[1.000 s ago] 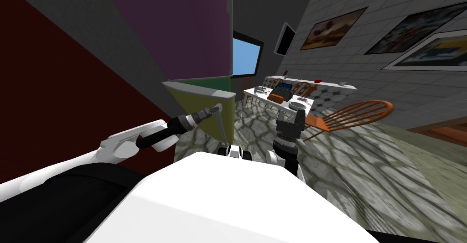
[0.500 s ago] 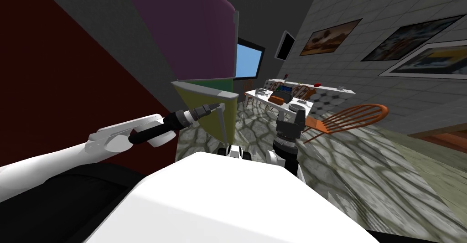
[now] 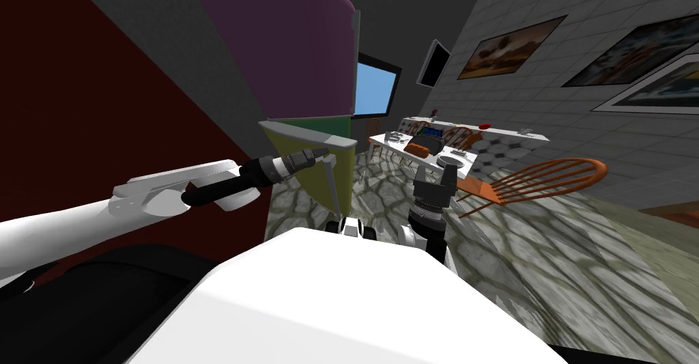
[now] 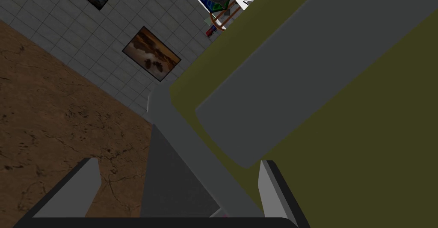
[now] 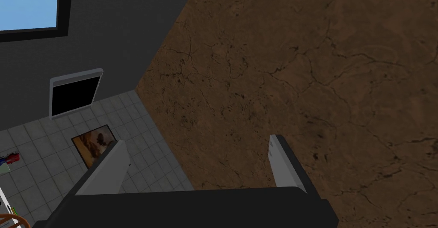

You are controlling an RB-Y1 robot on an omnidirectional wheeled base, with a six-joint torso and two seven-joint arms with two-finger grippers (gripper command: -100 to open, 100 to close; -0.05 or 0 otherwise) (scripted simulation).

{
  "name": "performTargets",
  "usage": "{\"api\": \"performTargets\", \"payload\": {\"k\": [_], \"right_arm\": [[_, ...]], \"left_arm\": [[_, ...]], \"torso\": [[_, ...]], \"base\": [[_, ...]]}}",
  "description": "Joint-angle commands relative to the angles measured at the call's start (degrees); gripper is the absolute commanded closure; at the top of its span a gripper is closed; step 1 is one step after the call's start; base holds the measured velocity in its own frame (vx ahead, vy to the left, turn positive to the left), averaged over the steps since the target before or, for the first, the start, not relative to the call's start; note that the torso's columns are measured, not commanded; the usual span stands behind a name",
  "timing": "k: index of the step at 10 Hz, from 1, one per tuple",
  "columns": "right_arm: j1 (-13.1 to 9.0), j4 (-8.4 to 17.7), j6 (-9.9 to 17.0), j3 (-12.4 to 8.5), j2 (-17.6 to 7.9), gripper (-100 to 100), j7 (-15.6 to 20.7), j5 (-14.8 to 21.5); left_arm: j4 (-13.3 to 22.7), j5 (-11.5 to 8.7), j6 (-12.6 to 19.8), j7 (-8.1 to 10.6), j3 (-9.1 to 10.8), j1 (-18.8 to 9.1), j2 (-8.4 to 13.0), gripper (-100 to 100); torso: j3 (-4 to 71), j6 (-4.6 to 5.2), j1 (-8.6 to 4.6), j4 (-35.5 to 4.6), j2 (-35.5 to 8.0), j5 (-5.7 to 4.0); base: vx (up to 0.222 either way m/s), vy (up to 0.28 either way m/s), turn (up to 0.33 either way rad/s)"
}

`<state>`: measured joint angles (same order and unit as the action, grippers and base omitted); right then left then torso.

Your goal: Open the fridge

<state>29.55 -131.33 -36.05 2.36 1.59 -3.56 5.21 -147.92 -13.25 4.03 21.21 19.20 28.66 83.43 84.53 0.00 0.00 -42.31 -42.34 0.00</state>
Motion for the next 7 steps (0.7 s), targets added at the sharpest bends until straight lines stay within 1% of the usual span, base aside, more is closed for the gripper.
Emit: {"api": "performTargets", "payload": {"k": [1, 2, 7], "right_arm": [[0.00, 0.00, 0.00, 0.00, 0.00, 0, 0.00, 0.00], [0.00, 0.00, 0.00, 0.00, 0.00, 0, 0.00, 0.00], [0.00, 0.00, 0.00, 0.00, 0.00, 0, 0.00, 0.00]], "left_arm": [[-0.01, -0.36, -0.06, 0.52, 0.92, 0.37, 0.52, -100], [0.00, -0.40, -0.07, 0.61, 1.03, 0.43, 0.56, 0], [0.06, -0.39, -0.02, 0.59, 1.01, 0.44, 0.55, 0]], "torso": [[0.00, 0.02, -0.05, -0.02, -0.01, -0.03], [0.00, 0.02, -0.05, -0.02, -0.01, -0.03], [0.03, 0.00, -0.01, 0.02, 0.05, 0.00]], "base": [[0.000, 0.000, 0.000], [0.000, 0.000, 0.000], [0.000, 0.000, 0.000]]}}
